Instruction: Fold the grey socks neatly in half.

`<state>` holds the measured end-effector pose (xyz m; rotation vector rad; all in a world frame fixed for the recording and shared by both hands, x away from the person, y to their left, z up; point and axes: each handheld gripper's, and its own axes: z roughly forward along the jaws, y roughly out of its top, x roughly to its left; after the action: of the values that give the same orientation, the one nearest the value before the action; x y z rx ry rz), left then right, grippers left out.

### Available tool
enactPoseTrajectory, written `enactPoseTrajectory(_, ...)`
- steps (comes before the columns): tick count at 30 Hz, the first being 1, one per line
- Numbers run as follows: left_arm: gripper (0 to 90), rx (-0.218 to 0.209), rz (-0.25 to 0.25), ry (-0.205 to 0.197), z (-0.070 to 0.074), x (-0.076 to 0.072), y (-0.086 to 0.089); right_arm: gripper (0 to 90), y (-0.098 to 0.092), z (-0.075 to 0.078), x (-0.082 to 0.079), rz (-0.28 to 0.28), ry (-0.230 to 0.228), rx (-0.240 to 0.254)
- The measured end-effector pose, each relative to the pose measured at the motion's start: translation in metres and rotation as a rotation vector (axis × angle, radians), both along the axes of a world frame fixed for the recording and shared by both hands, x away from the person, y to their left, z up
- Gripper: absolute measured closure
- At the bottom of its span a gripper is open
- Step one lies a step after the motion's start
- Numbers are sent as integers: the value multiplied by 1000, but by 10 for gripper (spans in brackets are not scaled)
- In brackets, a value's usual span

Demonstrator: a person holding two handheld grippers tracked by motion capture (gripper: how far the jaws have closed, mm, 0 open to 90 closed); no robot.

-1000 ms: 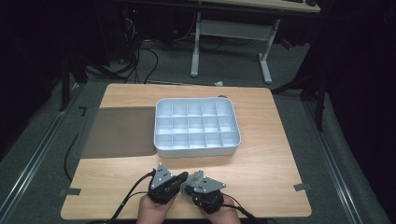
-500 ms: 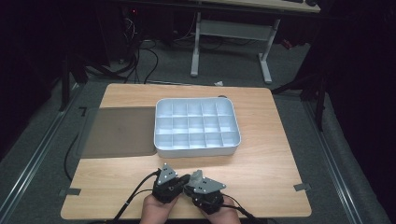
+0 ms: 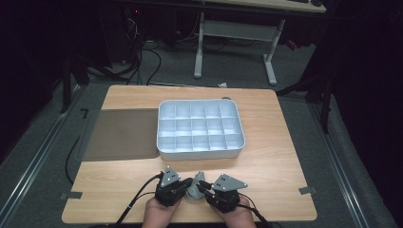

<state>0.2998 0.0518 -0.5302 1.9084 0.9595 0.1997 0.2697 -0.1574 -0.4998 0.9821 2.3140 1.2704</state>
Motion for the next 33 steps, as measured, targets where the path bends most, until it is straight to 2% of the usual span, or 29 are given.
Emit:
enactPoseTrajectory(3,893,2,0,-2,0,0,0,814,-4,-5,3,-3,19,-3)
enactPoseTrajectory(9,892,7,-4,-7,0,-1,-1,818,-2,-25,7,-6,83,-69)
enactPoseTrajectory(14,870,-8,-3,-9,2,-3,0,822,-2,-30,6,-7,82,-67)
enactPoseTrajectory(15,831,-37,-4,-29,10,-8,0,823,-1,-30,5,-11,79,-71)
enactPoseTrajectory(16,824,-37,-4,-29,10,-8,0,823,-1,-30,5,-10,75,-70)
enactPoseTrajectory(17,822,-38,-9,-63,17,-14,-3,823,-2,-30,5,-10,77,-70)
enactPoseTrajectory(20,854,-47,-27,-47,17,-18,-6,825,-1,-30,5,-11,80,-65)
enactPoseTrajectory(21,870,-3,-36,-29,14,-22,-11,825,-2,-30,5,-12,82,-64)
enactPoseTrajectory(23,886,41,-33,-23,8,-24,-13,825,-2,-30,6,-13,84,-60)
enactPoseTrajectory(24,890,41,-33,-23,8,-24,-13,825,-2,-30,6,-13,84,-60)
enactPoseTrajectory(25,896,74,-24,-13,4,-23,-12,826,-2,-30,6,-17,89,-55)
enactPoseTrajectory(26,899,74,-24,-13,4,-23,-12,826,-2,-30,6,-18,90,-55)
enactPoseTrajectory(29,900,119,-19,-24,2,-24,-13,826,-2,-30,6,-19,92,-53)
enactPoseTrajectory(33,900,145,-18,-44,1,-23,-16,826,-3,-30,6,-18,92,-49)
